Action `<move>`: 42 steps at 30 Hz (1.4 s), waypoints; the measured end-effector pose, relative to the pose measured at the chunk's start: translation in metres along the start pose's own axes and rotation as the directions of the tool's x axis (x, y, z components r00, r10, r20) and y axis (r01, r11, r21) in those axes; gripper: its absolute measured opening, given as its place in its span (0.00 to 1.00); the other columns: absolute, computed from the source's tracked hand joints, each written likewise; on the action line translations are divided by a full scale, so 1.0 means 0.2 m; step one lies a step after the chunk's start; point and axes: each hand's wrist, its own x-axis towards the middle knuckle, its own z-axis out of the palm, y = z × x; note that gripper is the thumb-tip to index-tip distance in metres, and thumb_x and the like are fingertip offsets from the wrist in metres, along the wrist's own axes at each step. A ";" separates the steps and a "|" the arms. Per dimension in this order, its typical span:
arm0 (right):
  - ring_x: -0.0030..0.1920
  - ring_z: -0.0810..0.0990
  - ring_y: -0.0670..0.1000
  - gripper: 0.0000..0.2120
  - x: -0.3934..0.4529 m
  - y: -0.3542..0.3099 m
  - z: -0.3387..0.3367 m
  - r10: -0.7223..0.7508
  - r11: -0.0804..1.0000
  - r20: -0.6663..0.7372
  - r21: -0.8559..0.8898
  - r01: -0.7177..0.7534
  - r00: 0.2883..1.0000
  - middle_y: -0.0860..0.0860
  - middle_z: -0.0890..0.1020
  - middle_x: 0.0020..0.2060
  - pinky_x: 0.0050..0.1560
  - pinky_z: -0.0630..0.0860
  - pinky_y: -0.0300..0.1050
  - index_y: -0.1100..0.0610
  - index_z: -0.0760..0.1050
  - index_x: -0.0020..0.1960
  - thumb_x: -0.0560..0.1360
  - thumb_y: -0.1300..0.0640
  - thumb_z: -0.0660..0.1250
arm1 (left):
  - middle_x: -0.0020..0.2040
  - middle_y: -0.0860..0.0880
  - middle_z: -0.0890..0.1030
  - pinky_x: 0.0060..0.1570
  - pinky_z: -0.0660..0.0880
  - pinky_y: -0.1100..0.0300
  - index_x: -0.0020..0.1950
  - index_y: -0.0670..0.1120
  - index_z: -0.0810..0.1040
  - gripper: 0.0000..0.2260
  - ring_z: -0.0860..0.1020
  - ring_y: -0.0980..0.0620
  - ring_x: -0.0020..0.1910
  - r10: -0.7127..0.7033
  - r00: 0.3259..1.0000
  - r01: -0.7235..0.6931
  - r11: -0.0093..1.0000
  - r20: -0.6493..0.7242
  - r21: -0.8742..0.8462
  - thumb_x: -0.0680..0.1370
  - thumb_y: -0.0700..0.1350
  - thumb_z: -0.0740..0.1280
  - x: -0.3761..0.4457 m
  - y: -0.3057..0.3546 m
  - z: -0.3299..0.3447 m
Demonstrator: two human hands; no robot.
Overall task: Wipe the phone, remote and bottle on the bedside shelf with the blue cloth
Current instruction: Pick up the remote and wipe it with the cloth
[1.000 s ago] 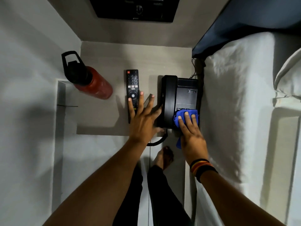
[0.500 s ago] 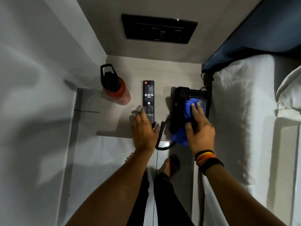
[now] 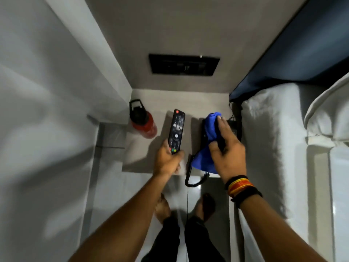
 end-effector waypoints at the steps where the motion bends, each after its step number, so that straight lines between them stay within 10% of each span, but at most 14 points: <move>1: 0.78 0.63 0.50 0.38 0.03 -0.08 0.01 -0.025 0.999 0.047 -0.024 0.026 0.999 0.51 0.64 0.80 0.78 0.59 0.46 0.48 0.61 0.80 0.73 0.66 0.64 | 0.30 0.49 0.82 0.19 0.74 0.59 0.55 0.51 0.77 0.12 0.75 0.52 0.18 0.017 1.000 -0.017 1.000 -0.002 -0.022 0.76 0.40 0.76 -0.08 0.04 -0.03; 6: 0.82 0.46 0.54 0.41 0.17 -0.34 0.08 -0.127 0.942 0.385 -0.242 0.233 0.914 0.49 0.50 0.83 0.80 0.52 0.50 0.49 0.50 0.83 0.76 0.69 0.62 | 0.29 0.50 0.83 0.20 0.72 0.62 0.51 0.67 0.79 0.14 0.75 0.53 0.21 0.068 0.995 -0.059 0.991 0.069 -0.121 0.67 0.53 0.74 -0.38 0.24 -0.13; 11: 0.81 0.40 0.47 0.39 0.07 -0.34 0.13 -0.206 0.878 0.421 -0.320 0.357 0.883 0.41 0.43 0.81 0.78 0.48 0.46 0.47 0.47 0.83 0.78 0.66 0.61 | 0.29 0.51 0.83 0.21 0.73 0.59 0.52 0.63 0.81 0.15 0.75 0.52 0.21 0.084 0.994 -0.073 0.985 0.067 -0.155 0.67 0.53 0.73 -0.48 0.27 -0.21; 19: 0.72 0.67 0.51 0.33 -0.13 -0.36 0.06 -0.146 0.873 0.571 -0.309 0.376 0.808 0.48 0.68 0.77 0.69 0.73 0.52 0.44 0.61 0.79 0.76 0.59 0.61 | 0.33 0.49 0.85 0.28 0.79 0.53 0.56 0.54 0.81 0.18 0.79 0.50 0.26 0.014 0.999 -0.008 0.990 0.041 -0.140 0.76 0.32 0.73 -0.51 0.10 -0.24; 23: 0.58 0.75 0.49 0.26 0.01 -0.42 -0.03 -0.160 0.939 0.418 -0.215 0.269 0.894 0.45 0.76 0.57 0.64 0.74 0.46 0.45 0.71 0.72 0.74 0.58 0.62 | 0.27 0.52 0.79 0.24 0.74 0.57 0.50 0.49 0.80 0.13 0.75 0.54 0.22 0.034 0.999 -0.028 0.988 0.034 -0.150 0.74 0.31 0.72 -0.48 0.13 -0.25; 30: 0.76 0.60 0.59 0.36 0.08 -0.39 0.17 -0.161 0.848 0.363 -0.425 0.317 0.918 0.51 0.63 0.79 0.76 0.62 0.52 0.52 0.59 0.80 0.75 0.64 0.66 | 0.32 0.50 0.83 0.24 0.78 0.53 0.51 0.56 0.81 0.15 0.77 0.44 0.24 0.099 0.988 -0.088 0.992 0.122 -0.090 0.73 0.36 0.73 -0.43 0.20 -0.22; 35: 0.67 0.69 0.53 0.35 -0.19 -0.29 0.19 -0.108 0.899 0.372 -0.360 0.251 0.922 0.50 0.67 0.75 0.68 0.74 0.51 0.50 0.58 0.79 0.75 0.61 0.65 | 0.46 0.50 0.88 0.37 0.87 0.51 0.58 0.58 0.82 0.20 0.86 0.39 0.42 0.126 0.989 -0.120 0.989 0.078 -0.084 0.75 0.35 0.77 -0.43 0.12 -0.24; 42: 0.57 0.75 0.47 0.25 -0.02 -0.40 0.06 -0.154 0.970 0.209 -0.153 0.188 0.966 0.47 0.80 0.59 0.61 0.75 0.45 0.50 0.75 0.67 0.72 0.66 0.63 | 0.36 0.47 0.84 0.27 0.79 0.51 0.56 0.56 0.82 0.17 0.79 0.46 0.28 0.130 0.990 -0.117 0.973 0.056 -0.199 0.71 0.40 0.75 -0.40 0.22 -0.19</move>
